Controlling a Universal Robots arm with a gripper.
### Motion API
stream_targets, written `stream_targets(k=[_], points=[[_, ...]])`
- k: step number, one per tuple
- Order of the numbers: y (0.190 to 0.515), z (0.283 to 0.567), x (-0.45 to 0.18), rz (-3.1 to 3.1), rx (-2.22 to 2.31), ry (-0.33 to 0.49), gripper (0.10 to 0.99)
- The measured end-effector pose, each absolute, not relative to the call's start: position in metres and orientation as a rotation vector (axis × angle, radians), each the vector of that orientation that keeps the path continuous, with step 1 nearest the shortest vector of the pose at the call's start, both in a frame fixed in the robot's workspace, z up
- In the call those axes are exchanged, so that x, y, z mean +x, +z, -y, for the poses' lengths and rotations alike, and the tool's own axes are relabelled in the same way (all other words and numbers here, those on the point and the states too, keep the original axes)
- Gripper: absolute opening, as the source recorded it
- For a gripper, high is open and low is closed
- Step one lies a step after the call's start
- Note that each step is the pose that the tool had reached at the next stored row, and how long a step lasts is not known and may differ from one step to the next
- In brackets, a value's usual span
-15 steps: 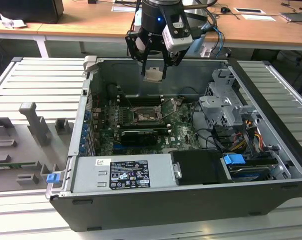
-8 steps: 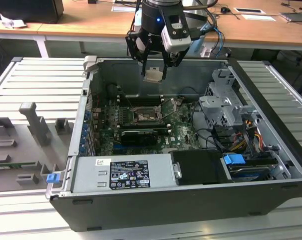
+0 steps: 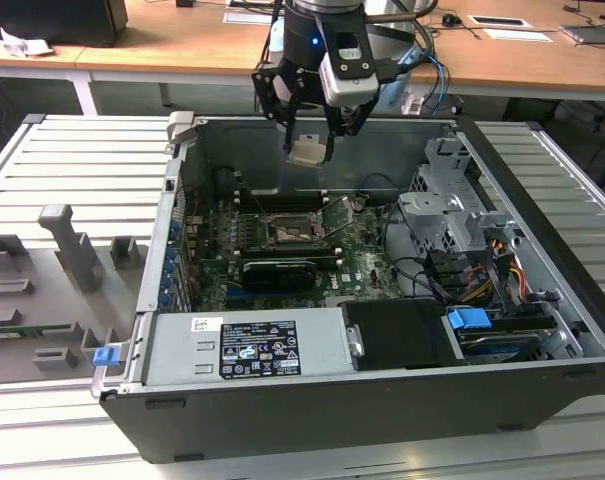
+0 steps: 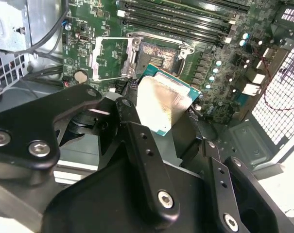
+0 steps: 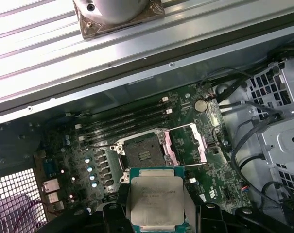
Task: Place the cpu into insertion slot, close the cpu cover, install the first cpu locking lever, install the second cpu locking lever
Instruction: 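Place the cpu into insertion slot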
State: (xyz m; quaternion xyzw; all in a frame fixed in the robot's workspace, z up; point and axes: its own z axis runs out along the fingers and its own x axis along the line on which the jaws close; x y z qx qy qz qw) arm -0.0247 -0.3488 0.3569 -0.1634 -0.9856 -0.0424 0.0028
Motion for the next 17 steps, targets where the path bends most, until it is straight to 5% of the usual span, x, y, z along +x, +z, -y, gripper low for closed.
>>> stream_targets(k=[17], points=[[0.3545, 0.3488, -0.0246, 3.040, -0.790, -0.131, 0.529]])
